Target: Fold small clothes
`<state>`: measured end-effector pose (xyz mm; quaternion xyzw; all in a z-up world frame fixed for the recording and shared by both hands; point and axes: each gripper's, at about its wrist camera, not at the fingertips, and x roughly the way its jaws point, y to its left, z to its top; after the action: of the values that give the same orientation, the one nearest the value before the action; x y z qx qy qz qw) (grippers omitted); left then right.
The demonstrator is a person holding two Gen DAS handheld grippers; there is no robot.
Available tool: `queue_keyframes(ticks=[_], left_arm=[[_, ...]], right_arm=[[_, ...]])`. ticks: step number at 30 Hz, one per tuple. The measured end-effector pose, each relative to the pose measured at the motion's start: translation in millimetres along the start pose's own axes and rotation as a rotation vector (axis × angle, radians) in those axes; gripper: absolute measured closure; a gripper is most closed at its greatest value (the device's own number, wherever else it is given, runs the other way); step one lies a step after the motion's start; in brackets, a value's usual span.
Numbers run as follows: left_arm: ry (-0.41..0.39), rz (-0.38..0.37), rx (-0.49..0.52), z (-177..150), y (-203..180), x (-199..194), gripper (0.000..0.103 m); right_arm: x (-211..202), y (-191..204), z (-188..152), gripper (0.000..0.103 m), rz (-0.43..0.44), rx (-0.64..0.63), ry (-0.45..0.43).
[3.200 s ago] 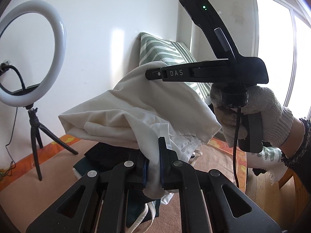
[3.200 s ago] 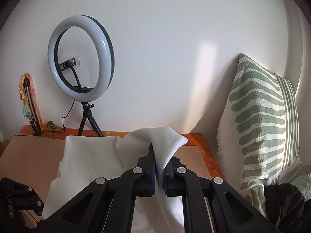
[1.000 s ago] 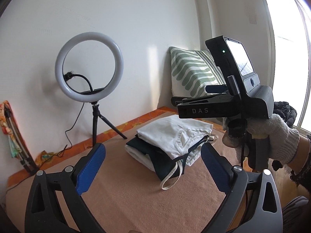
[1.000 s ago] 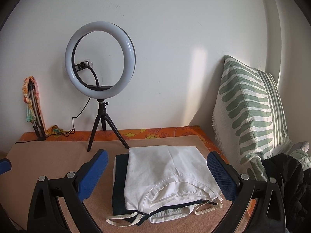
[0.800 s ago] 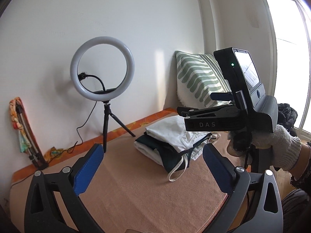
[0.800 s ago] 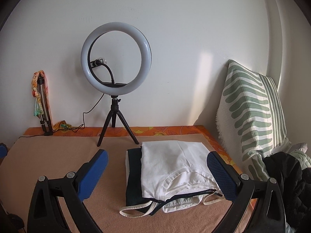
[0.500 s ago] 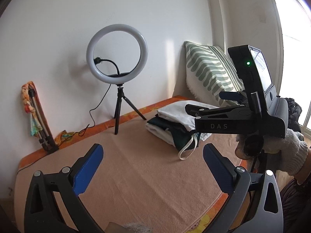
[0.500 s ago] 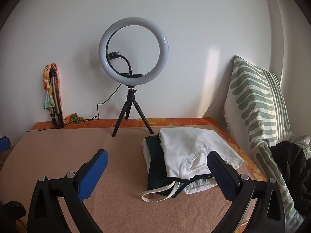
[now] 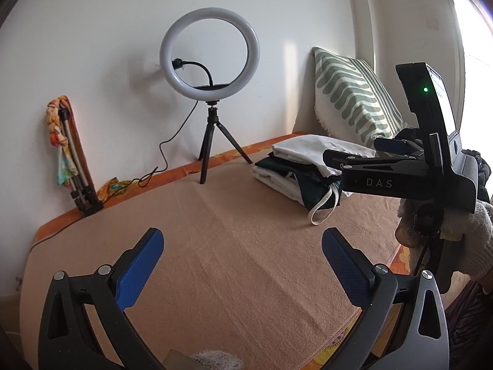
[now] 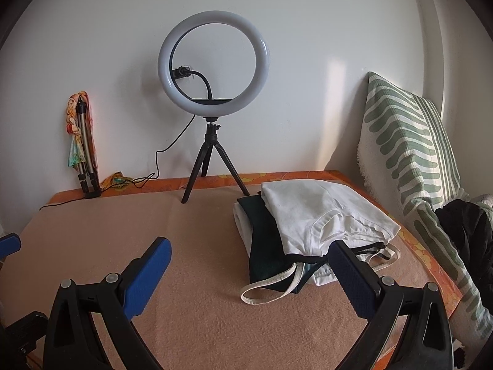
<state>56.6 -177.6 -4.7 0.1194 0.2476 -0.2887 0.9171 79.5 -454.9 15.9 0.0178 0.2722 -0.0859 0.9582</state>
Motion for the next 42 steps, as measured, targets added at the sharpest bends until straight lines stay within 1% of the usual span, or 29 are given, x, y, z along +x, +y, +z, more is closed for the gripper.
queue_keyframes(ticks=[4,9,18,42], left_arm=[[0.02,0.036,0.026,-7.6,0.5,2.7,0.001],[0.034,0.053,0.015,-17.5,5.0,3.0,0.001],[0.059,0.059,0.01,-26.4,9.6,4.0,0.001],[0.045,0.07,0.012,-26.6,9.6,-0.6,0.001]], right_arm=[[2.9,-1.0,-4.3,0.0,-0.002,0.032,0.008],[-1.4,0.1,-6.6,0.0,-0.015,0.03,-0.008],[0.4,8.3,-9.7,0.0,-0.008,0.002,-0.007],[0.6,8.4,-12.1,0.0,-0.008,0.003,-0.002]])
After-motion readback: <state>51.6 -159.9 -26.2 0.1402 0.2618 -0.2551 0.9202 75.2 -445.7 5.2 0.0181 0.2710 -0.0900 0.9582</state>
